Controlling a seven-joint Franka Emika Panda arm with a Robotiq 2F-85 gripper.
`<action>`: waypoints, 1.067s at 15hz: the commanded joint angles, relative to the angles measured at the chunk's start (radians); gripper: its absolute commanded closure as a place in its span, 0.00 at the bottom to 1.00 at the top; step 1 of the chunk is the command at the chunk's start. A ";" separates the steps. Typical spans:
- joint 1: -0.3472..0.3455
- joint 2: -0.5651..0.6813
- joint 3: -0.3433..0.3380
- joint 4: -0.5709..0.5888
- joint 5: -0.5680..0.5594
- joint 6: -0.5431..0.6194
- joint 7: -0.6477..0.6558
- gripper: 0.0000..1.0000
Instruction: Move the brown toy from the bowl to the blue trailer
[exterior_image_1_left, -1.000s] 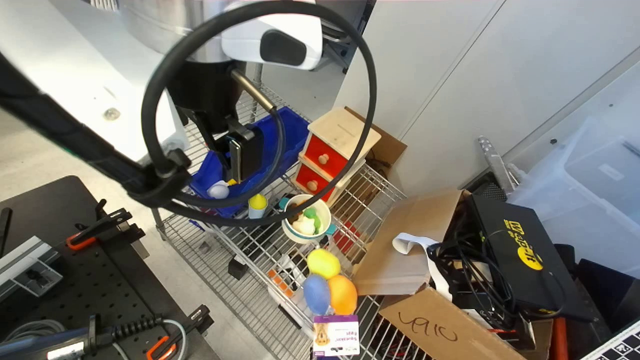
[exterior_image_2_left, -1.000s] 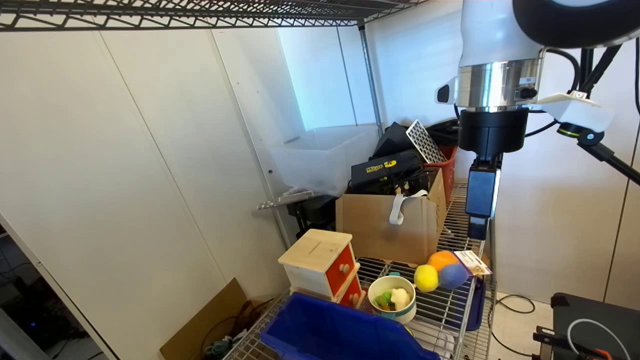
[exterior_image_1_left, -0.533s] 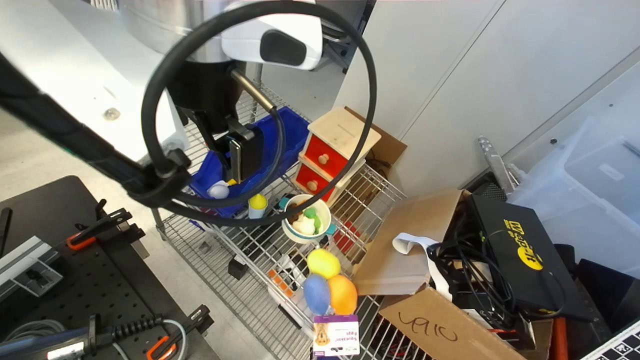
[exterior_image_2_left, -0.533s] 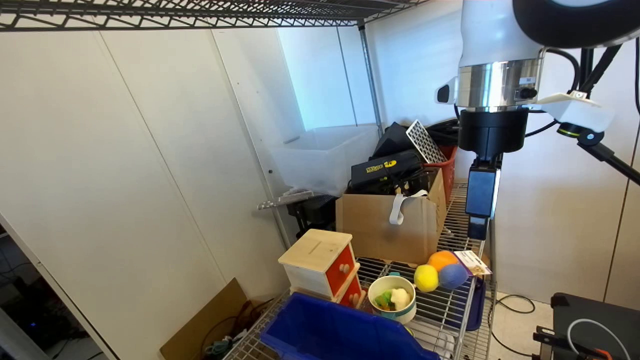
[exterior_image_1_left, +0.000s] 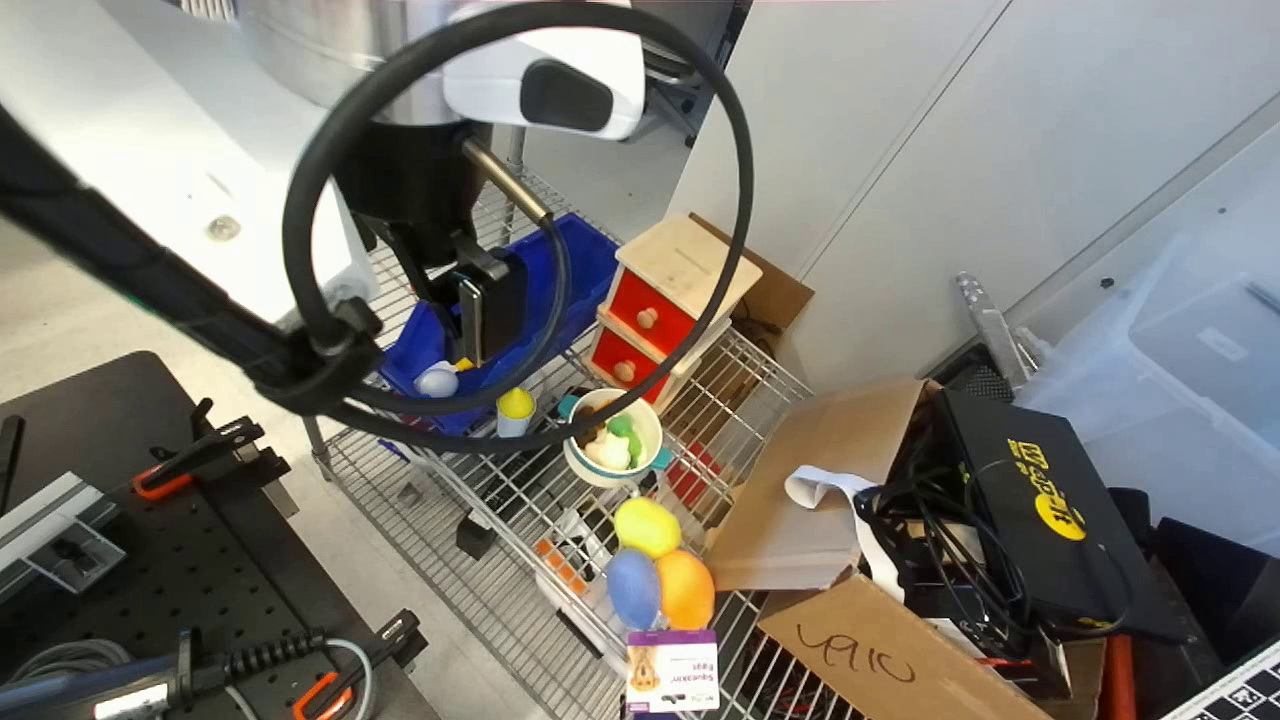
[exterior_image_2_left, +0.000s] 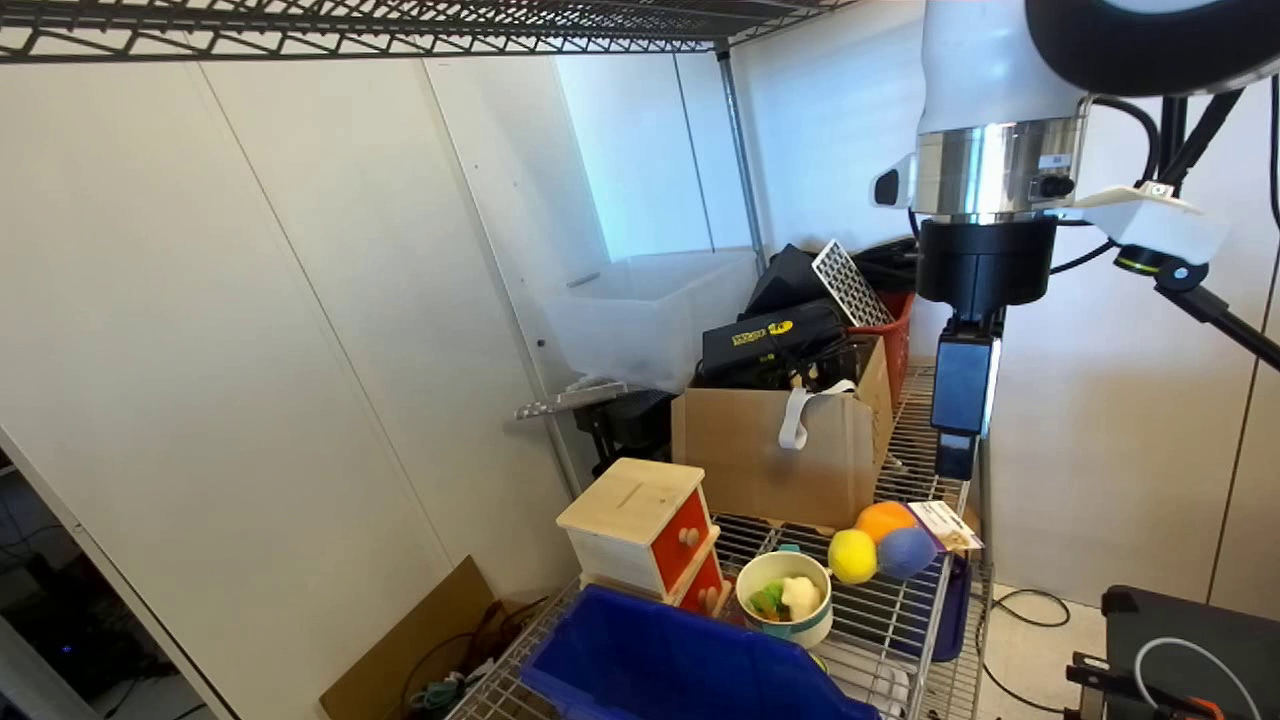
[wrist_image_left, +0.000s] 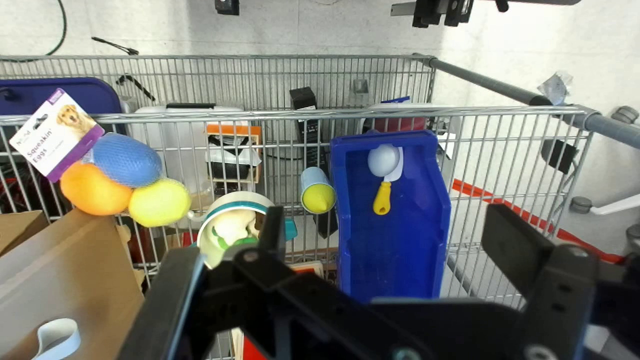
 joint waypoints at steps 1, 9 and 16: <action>-0.013 0.001 0.012 0.002 0.005 -0.003 -0.004 0.00; -0.010 0.011 0.011 0.002 0.006 0.009 -0.015 0.00; -0.017 0.123 0.045 0.021 -0.038 0.156 0.029 0.00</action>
